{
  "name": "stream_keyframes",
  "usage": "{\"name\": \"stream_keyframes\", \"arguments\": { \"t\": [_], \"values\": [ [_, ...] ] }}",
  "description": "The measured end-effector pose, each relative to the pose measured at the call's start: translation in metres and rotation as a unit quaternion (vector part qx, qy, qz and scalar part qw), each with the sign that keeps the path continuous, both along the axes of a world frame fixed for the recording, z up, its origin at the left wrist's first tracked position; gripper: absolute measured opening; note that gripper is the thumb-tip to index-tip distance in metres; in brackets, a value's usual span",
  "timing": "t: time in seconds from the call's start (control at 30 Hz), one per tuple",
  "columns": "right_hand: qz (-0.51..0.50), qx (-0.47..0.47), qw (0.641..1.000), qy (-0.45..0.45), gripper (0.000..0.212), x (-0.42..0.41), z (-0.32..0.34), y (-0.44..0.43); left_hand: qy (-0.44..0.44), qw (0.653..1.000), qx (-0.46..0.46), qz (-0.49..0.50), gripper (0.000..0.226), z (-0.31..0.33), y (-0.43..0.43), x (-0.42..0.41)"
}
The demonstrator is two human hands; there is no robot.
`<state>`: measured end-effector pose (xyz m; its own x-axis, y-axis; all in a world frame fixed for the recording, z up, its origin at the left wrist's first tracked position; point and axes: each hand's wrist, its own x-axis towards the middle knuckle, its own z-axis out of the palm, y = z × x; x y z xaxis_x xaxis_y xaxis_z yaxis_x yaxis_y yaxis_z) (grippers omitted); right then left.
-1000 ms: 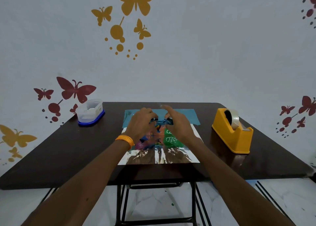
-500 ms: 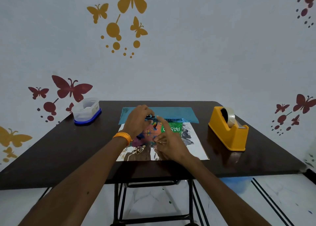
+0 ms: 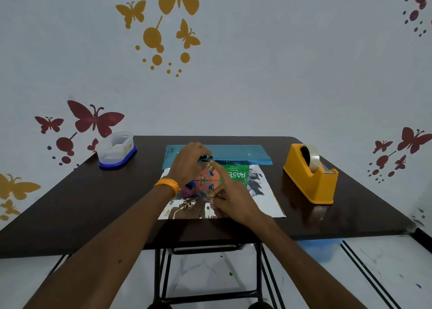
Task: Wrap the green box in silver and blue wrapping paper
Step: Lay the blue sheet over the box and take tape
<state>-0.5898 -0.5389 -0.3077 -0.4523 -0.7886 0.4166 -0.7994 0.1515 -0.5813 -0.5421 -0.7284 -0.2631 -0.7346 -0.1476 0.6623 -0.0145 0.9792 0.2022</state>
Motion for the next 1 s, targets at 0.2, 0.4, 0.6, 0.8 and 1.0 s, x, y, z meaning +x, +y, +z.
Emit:
{"name": "stream_keyframes", "arguments": {
  "t": [0.2,0.4,0.6,0.8,1.0],
  "values": [
    [-0.001,0.001,1.000,0.005,0.101,0.003,0.000,0.003,0.005,1.000,-0.016,0.007,0.025,0.000,0.001,-0.001],
    [0.002,0.008,1.000,0.019,0.101,0.003,0.001,0.005,0.007,1.000,-0.016,0.025,0.027,0.001,0.001,-0.003],
    [-0.002,0.012,1.000,0.025,0.099,0.001,0.000,0.003,0.003,1.000,-0.007,0.013,0.025,0.000,0.001,-0.001],
    [-0.004,0.023,0.999,0.043,0.098,-0.002,0.003,0.006,0.000,1.000,-0.020,0.009,0.024,-0.002,0.000,-0.002],
    [-0.017,0.011,1.000,0.014,0.097,-0.007,0.013,-0.002,-0.001,1.000,0.003,0.004,0.020,-0.006,-0.001,-0.003]
  ]
}}
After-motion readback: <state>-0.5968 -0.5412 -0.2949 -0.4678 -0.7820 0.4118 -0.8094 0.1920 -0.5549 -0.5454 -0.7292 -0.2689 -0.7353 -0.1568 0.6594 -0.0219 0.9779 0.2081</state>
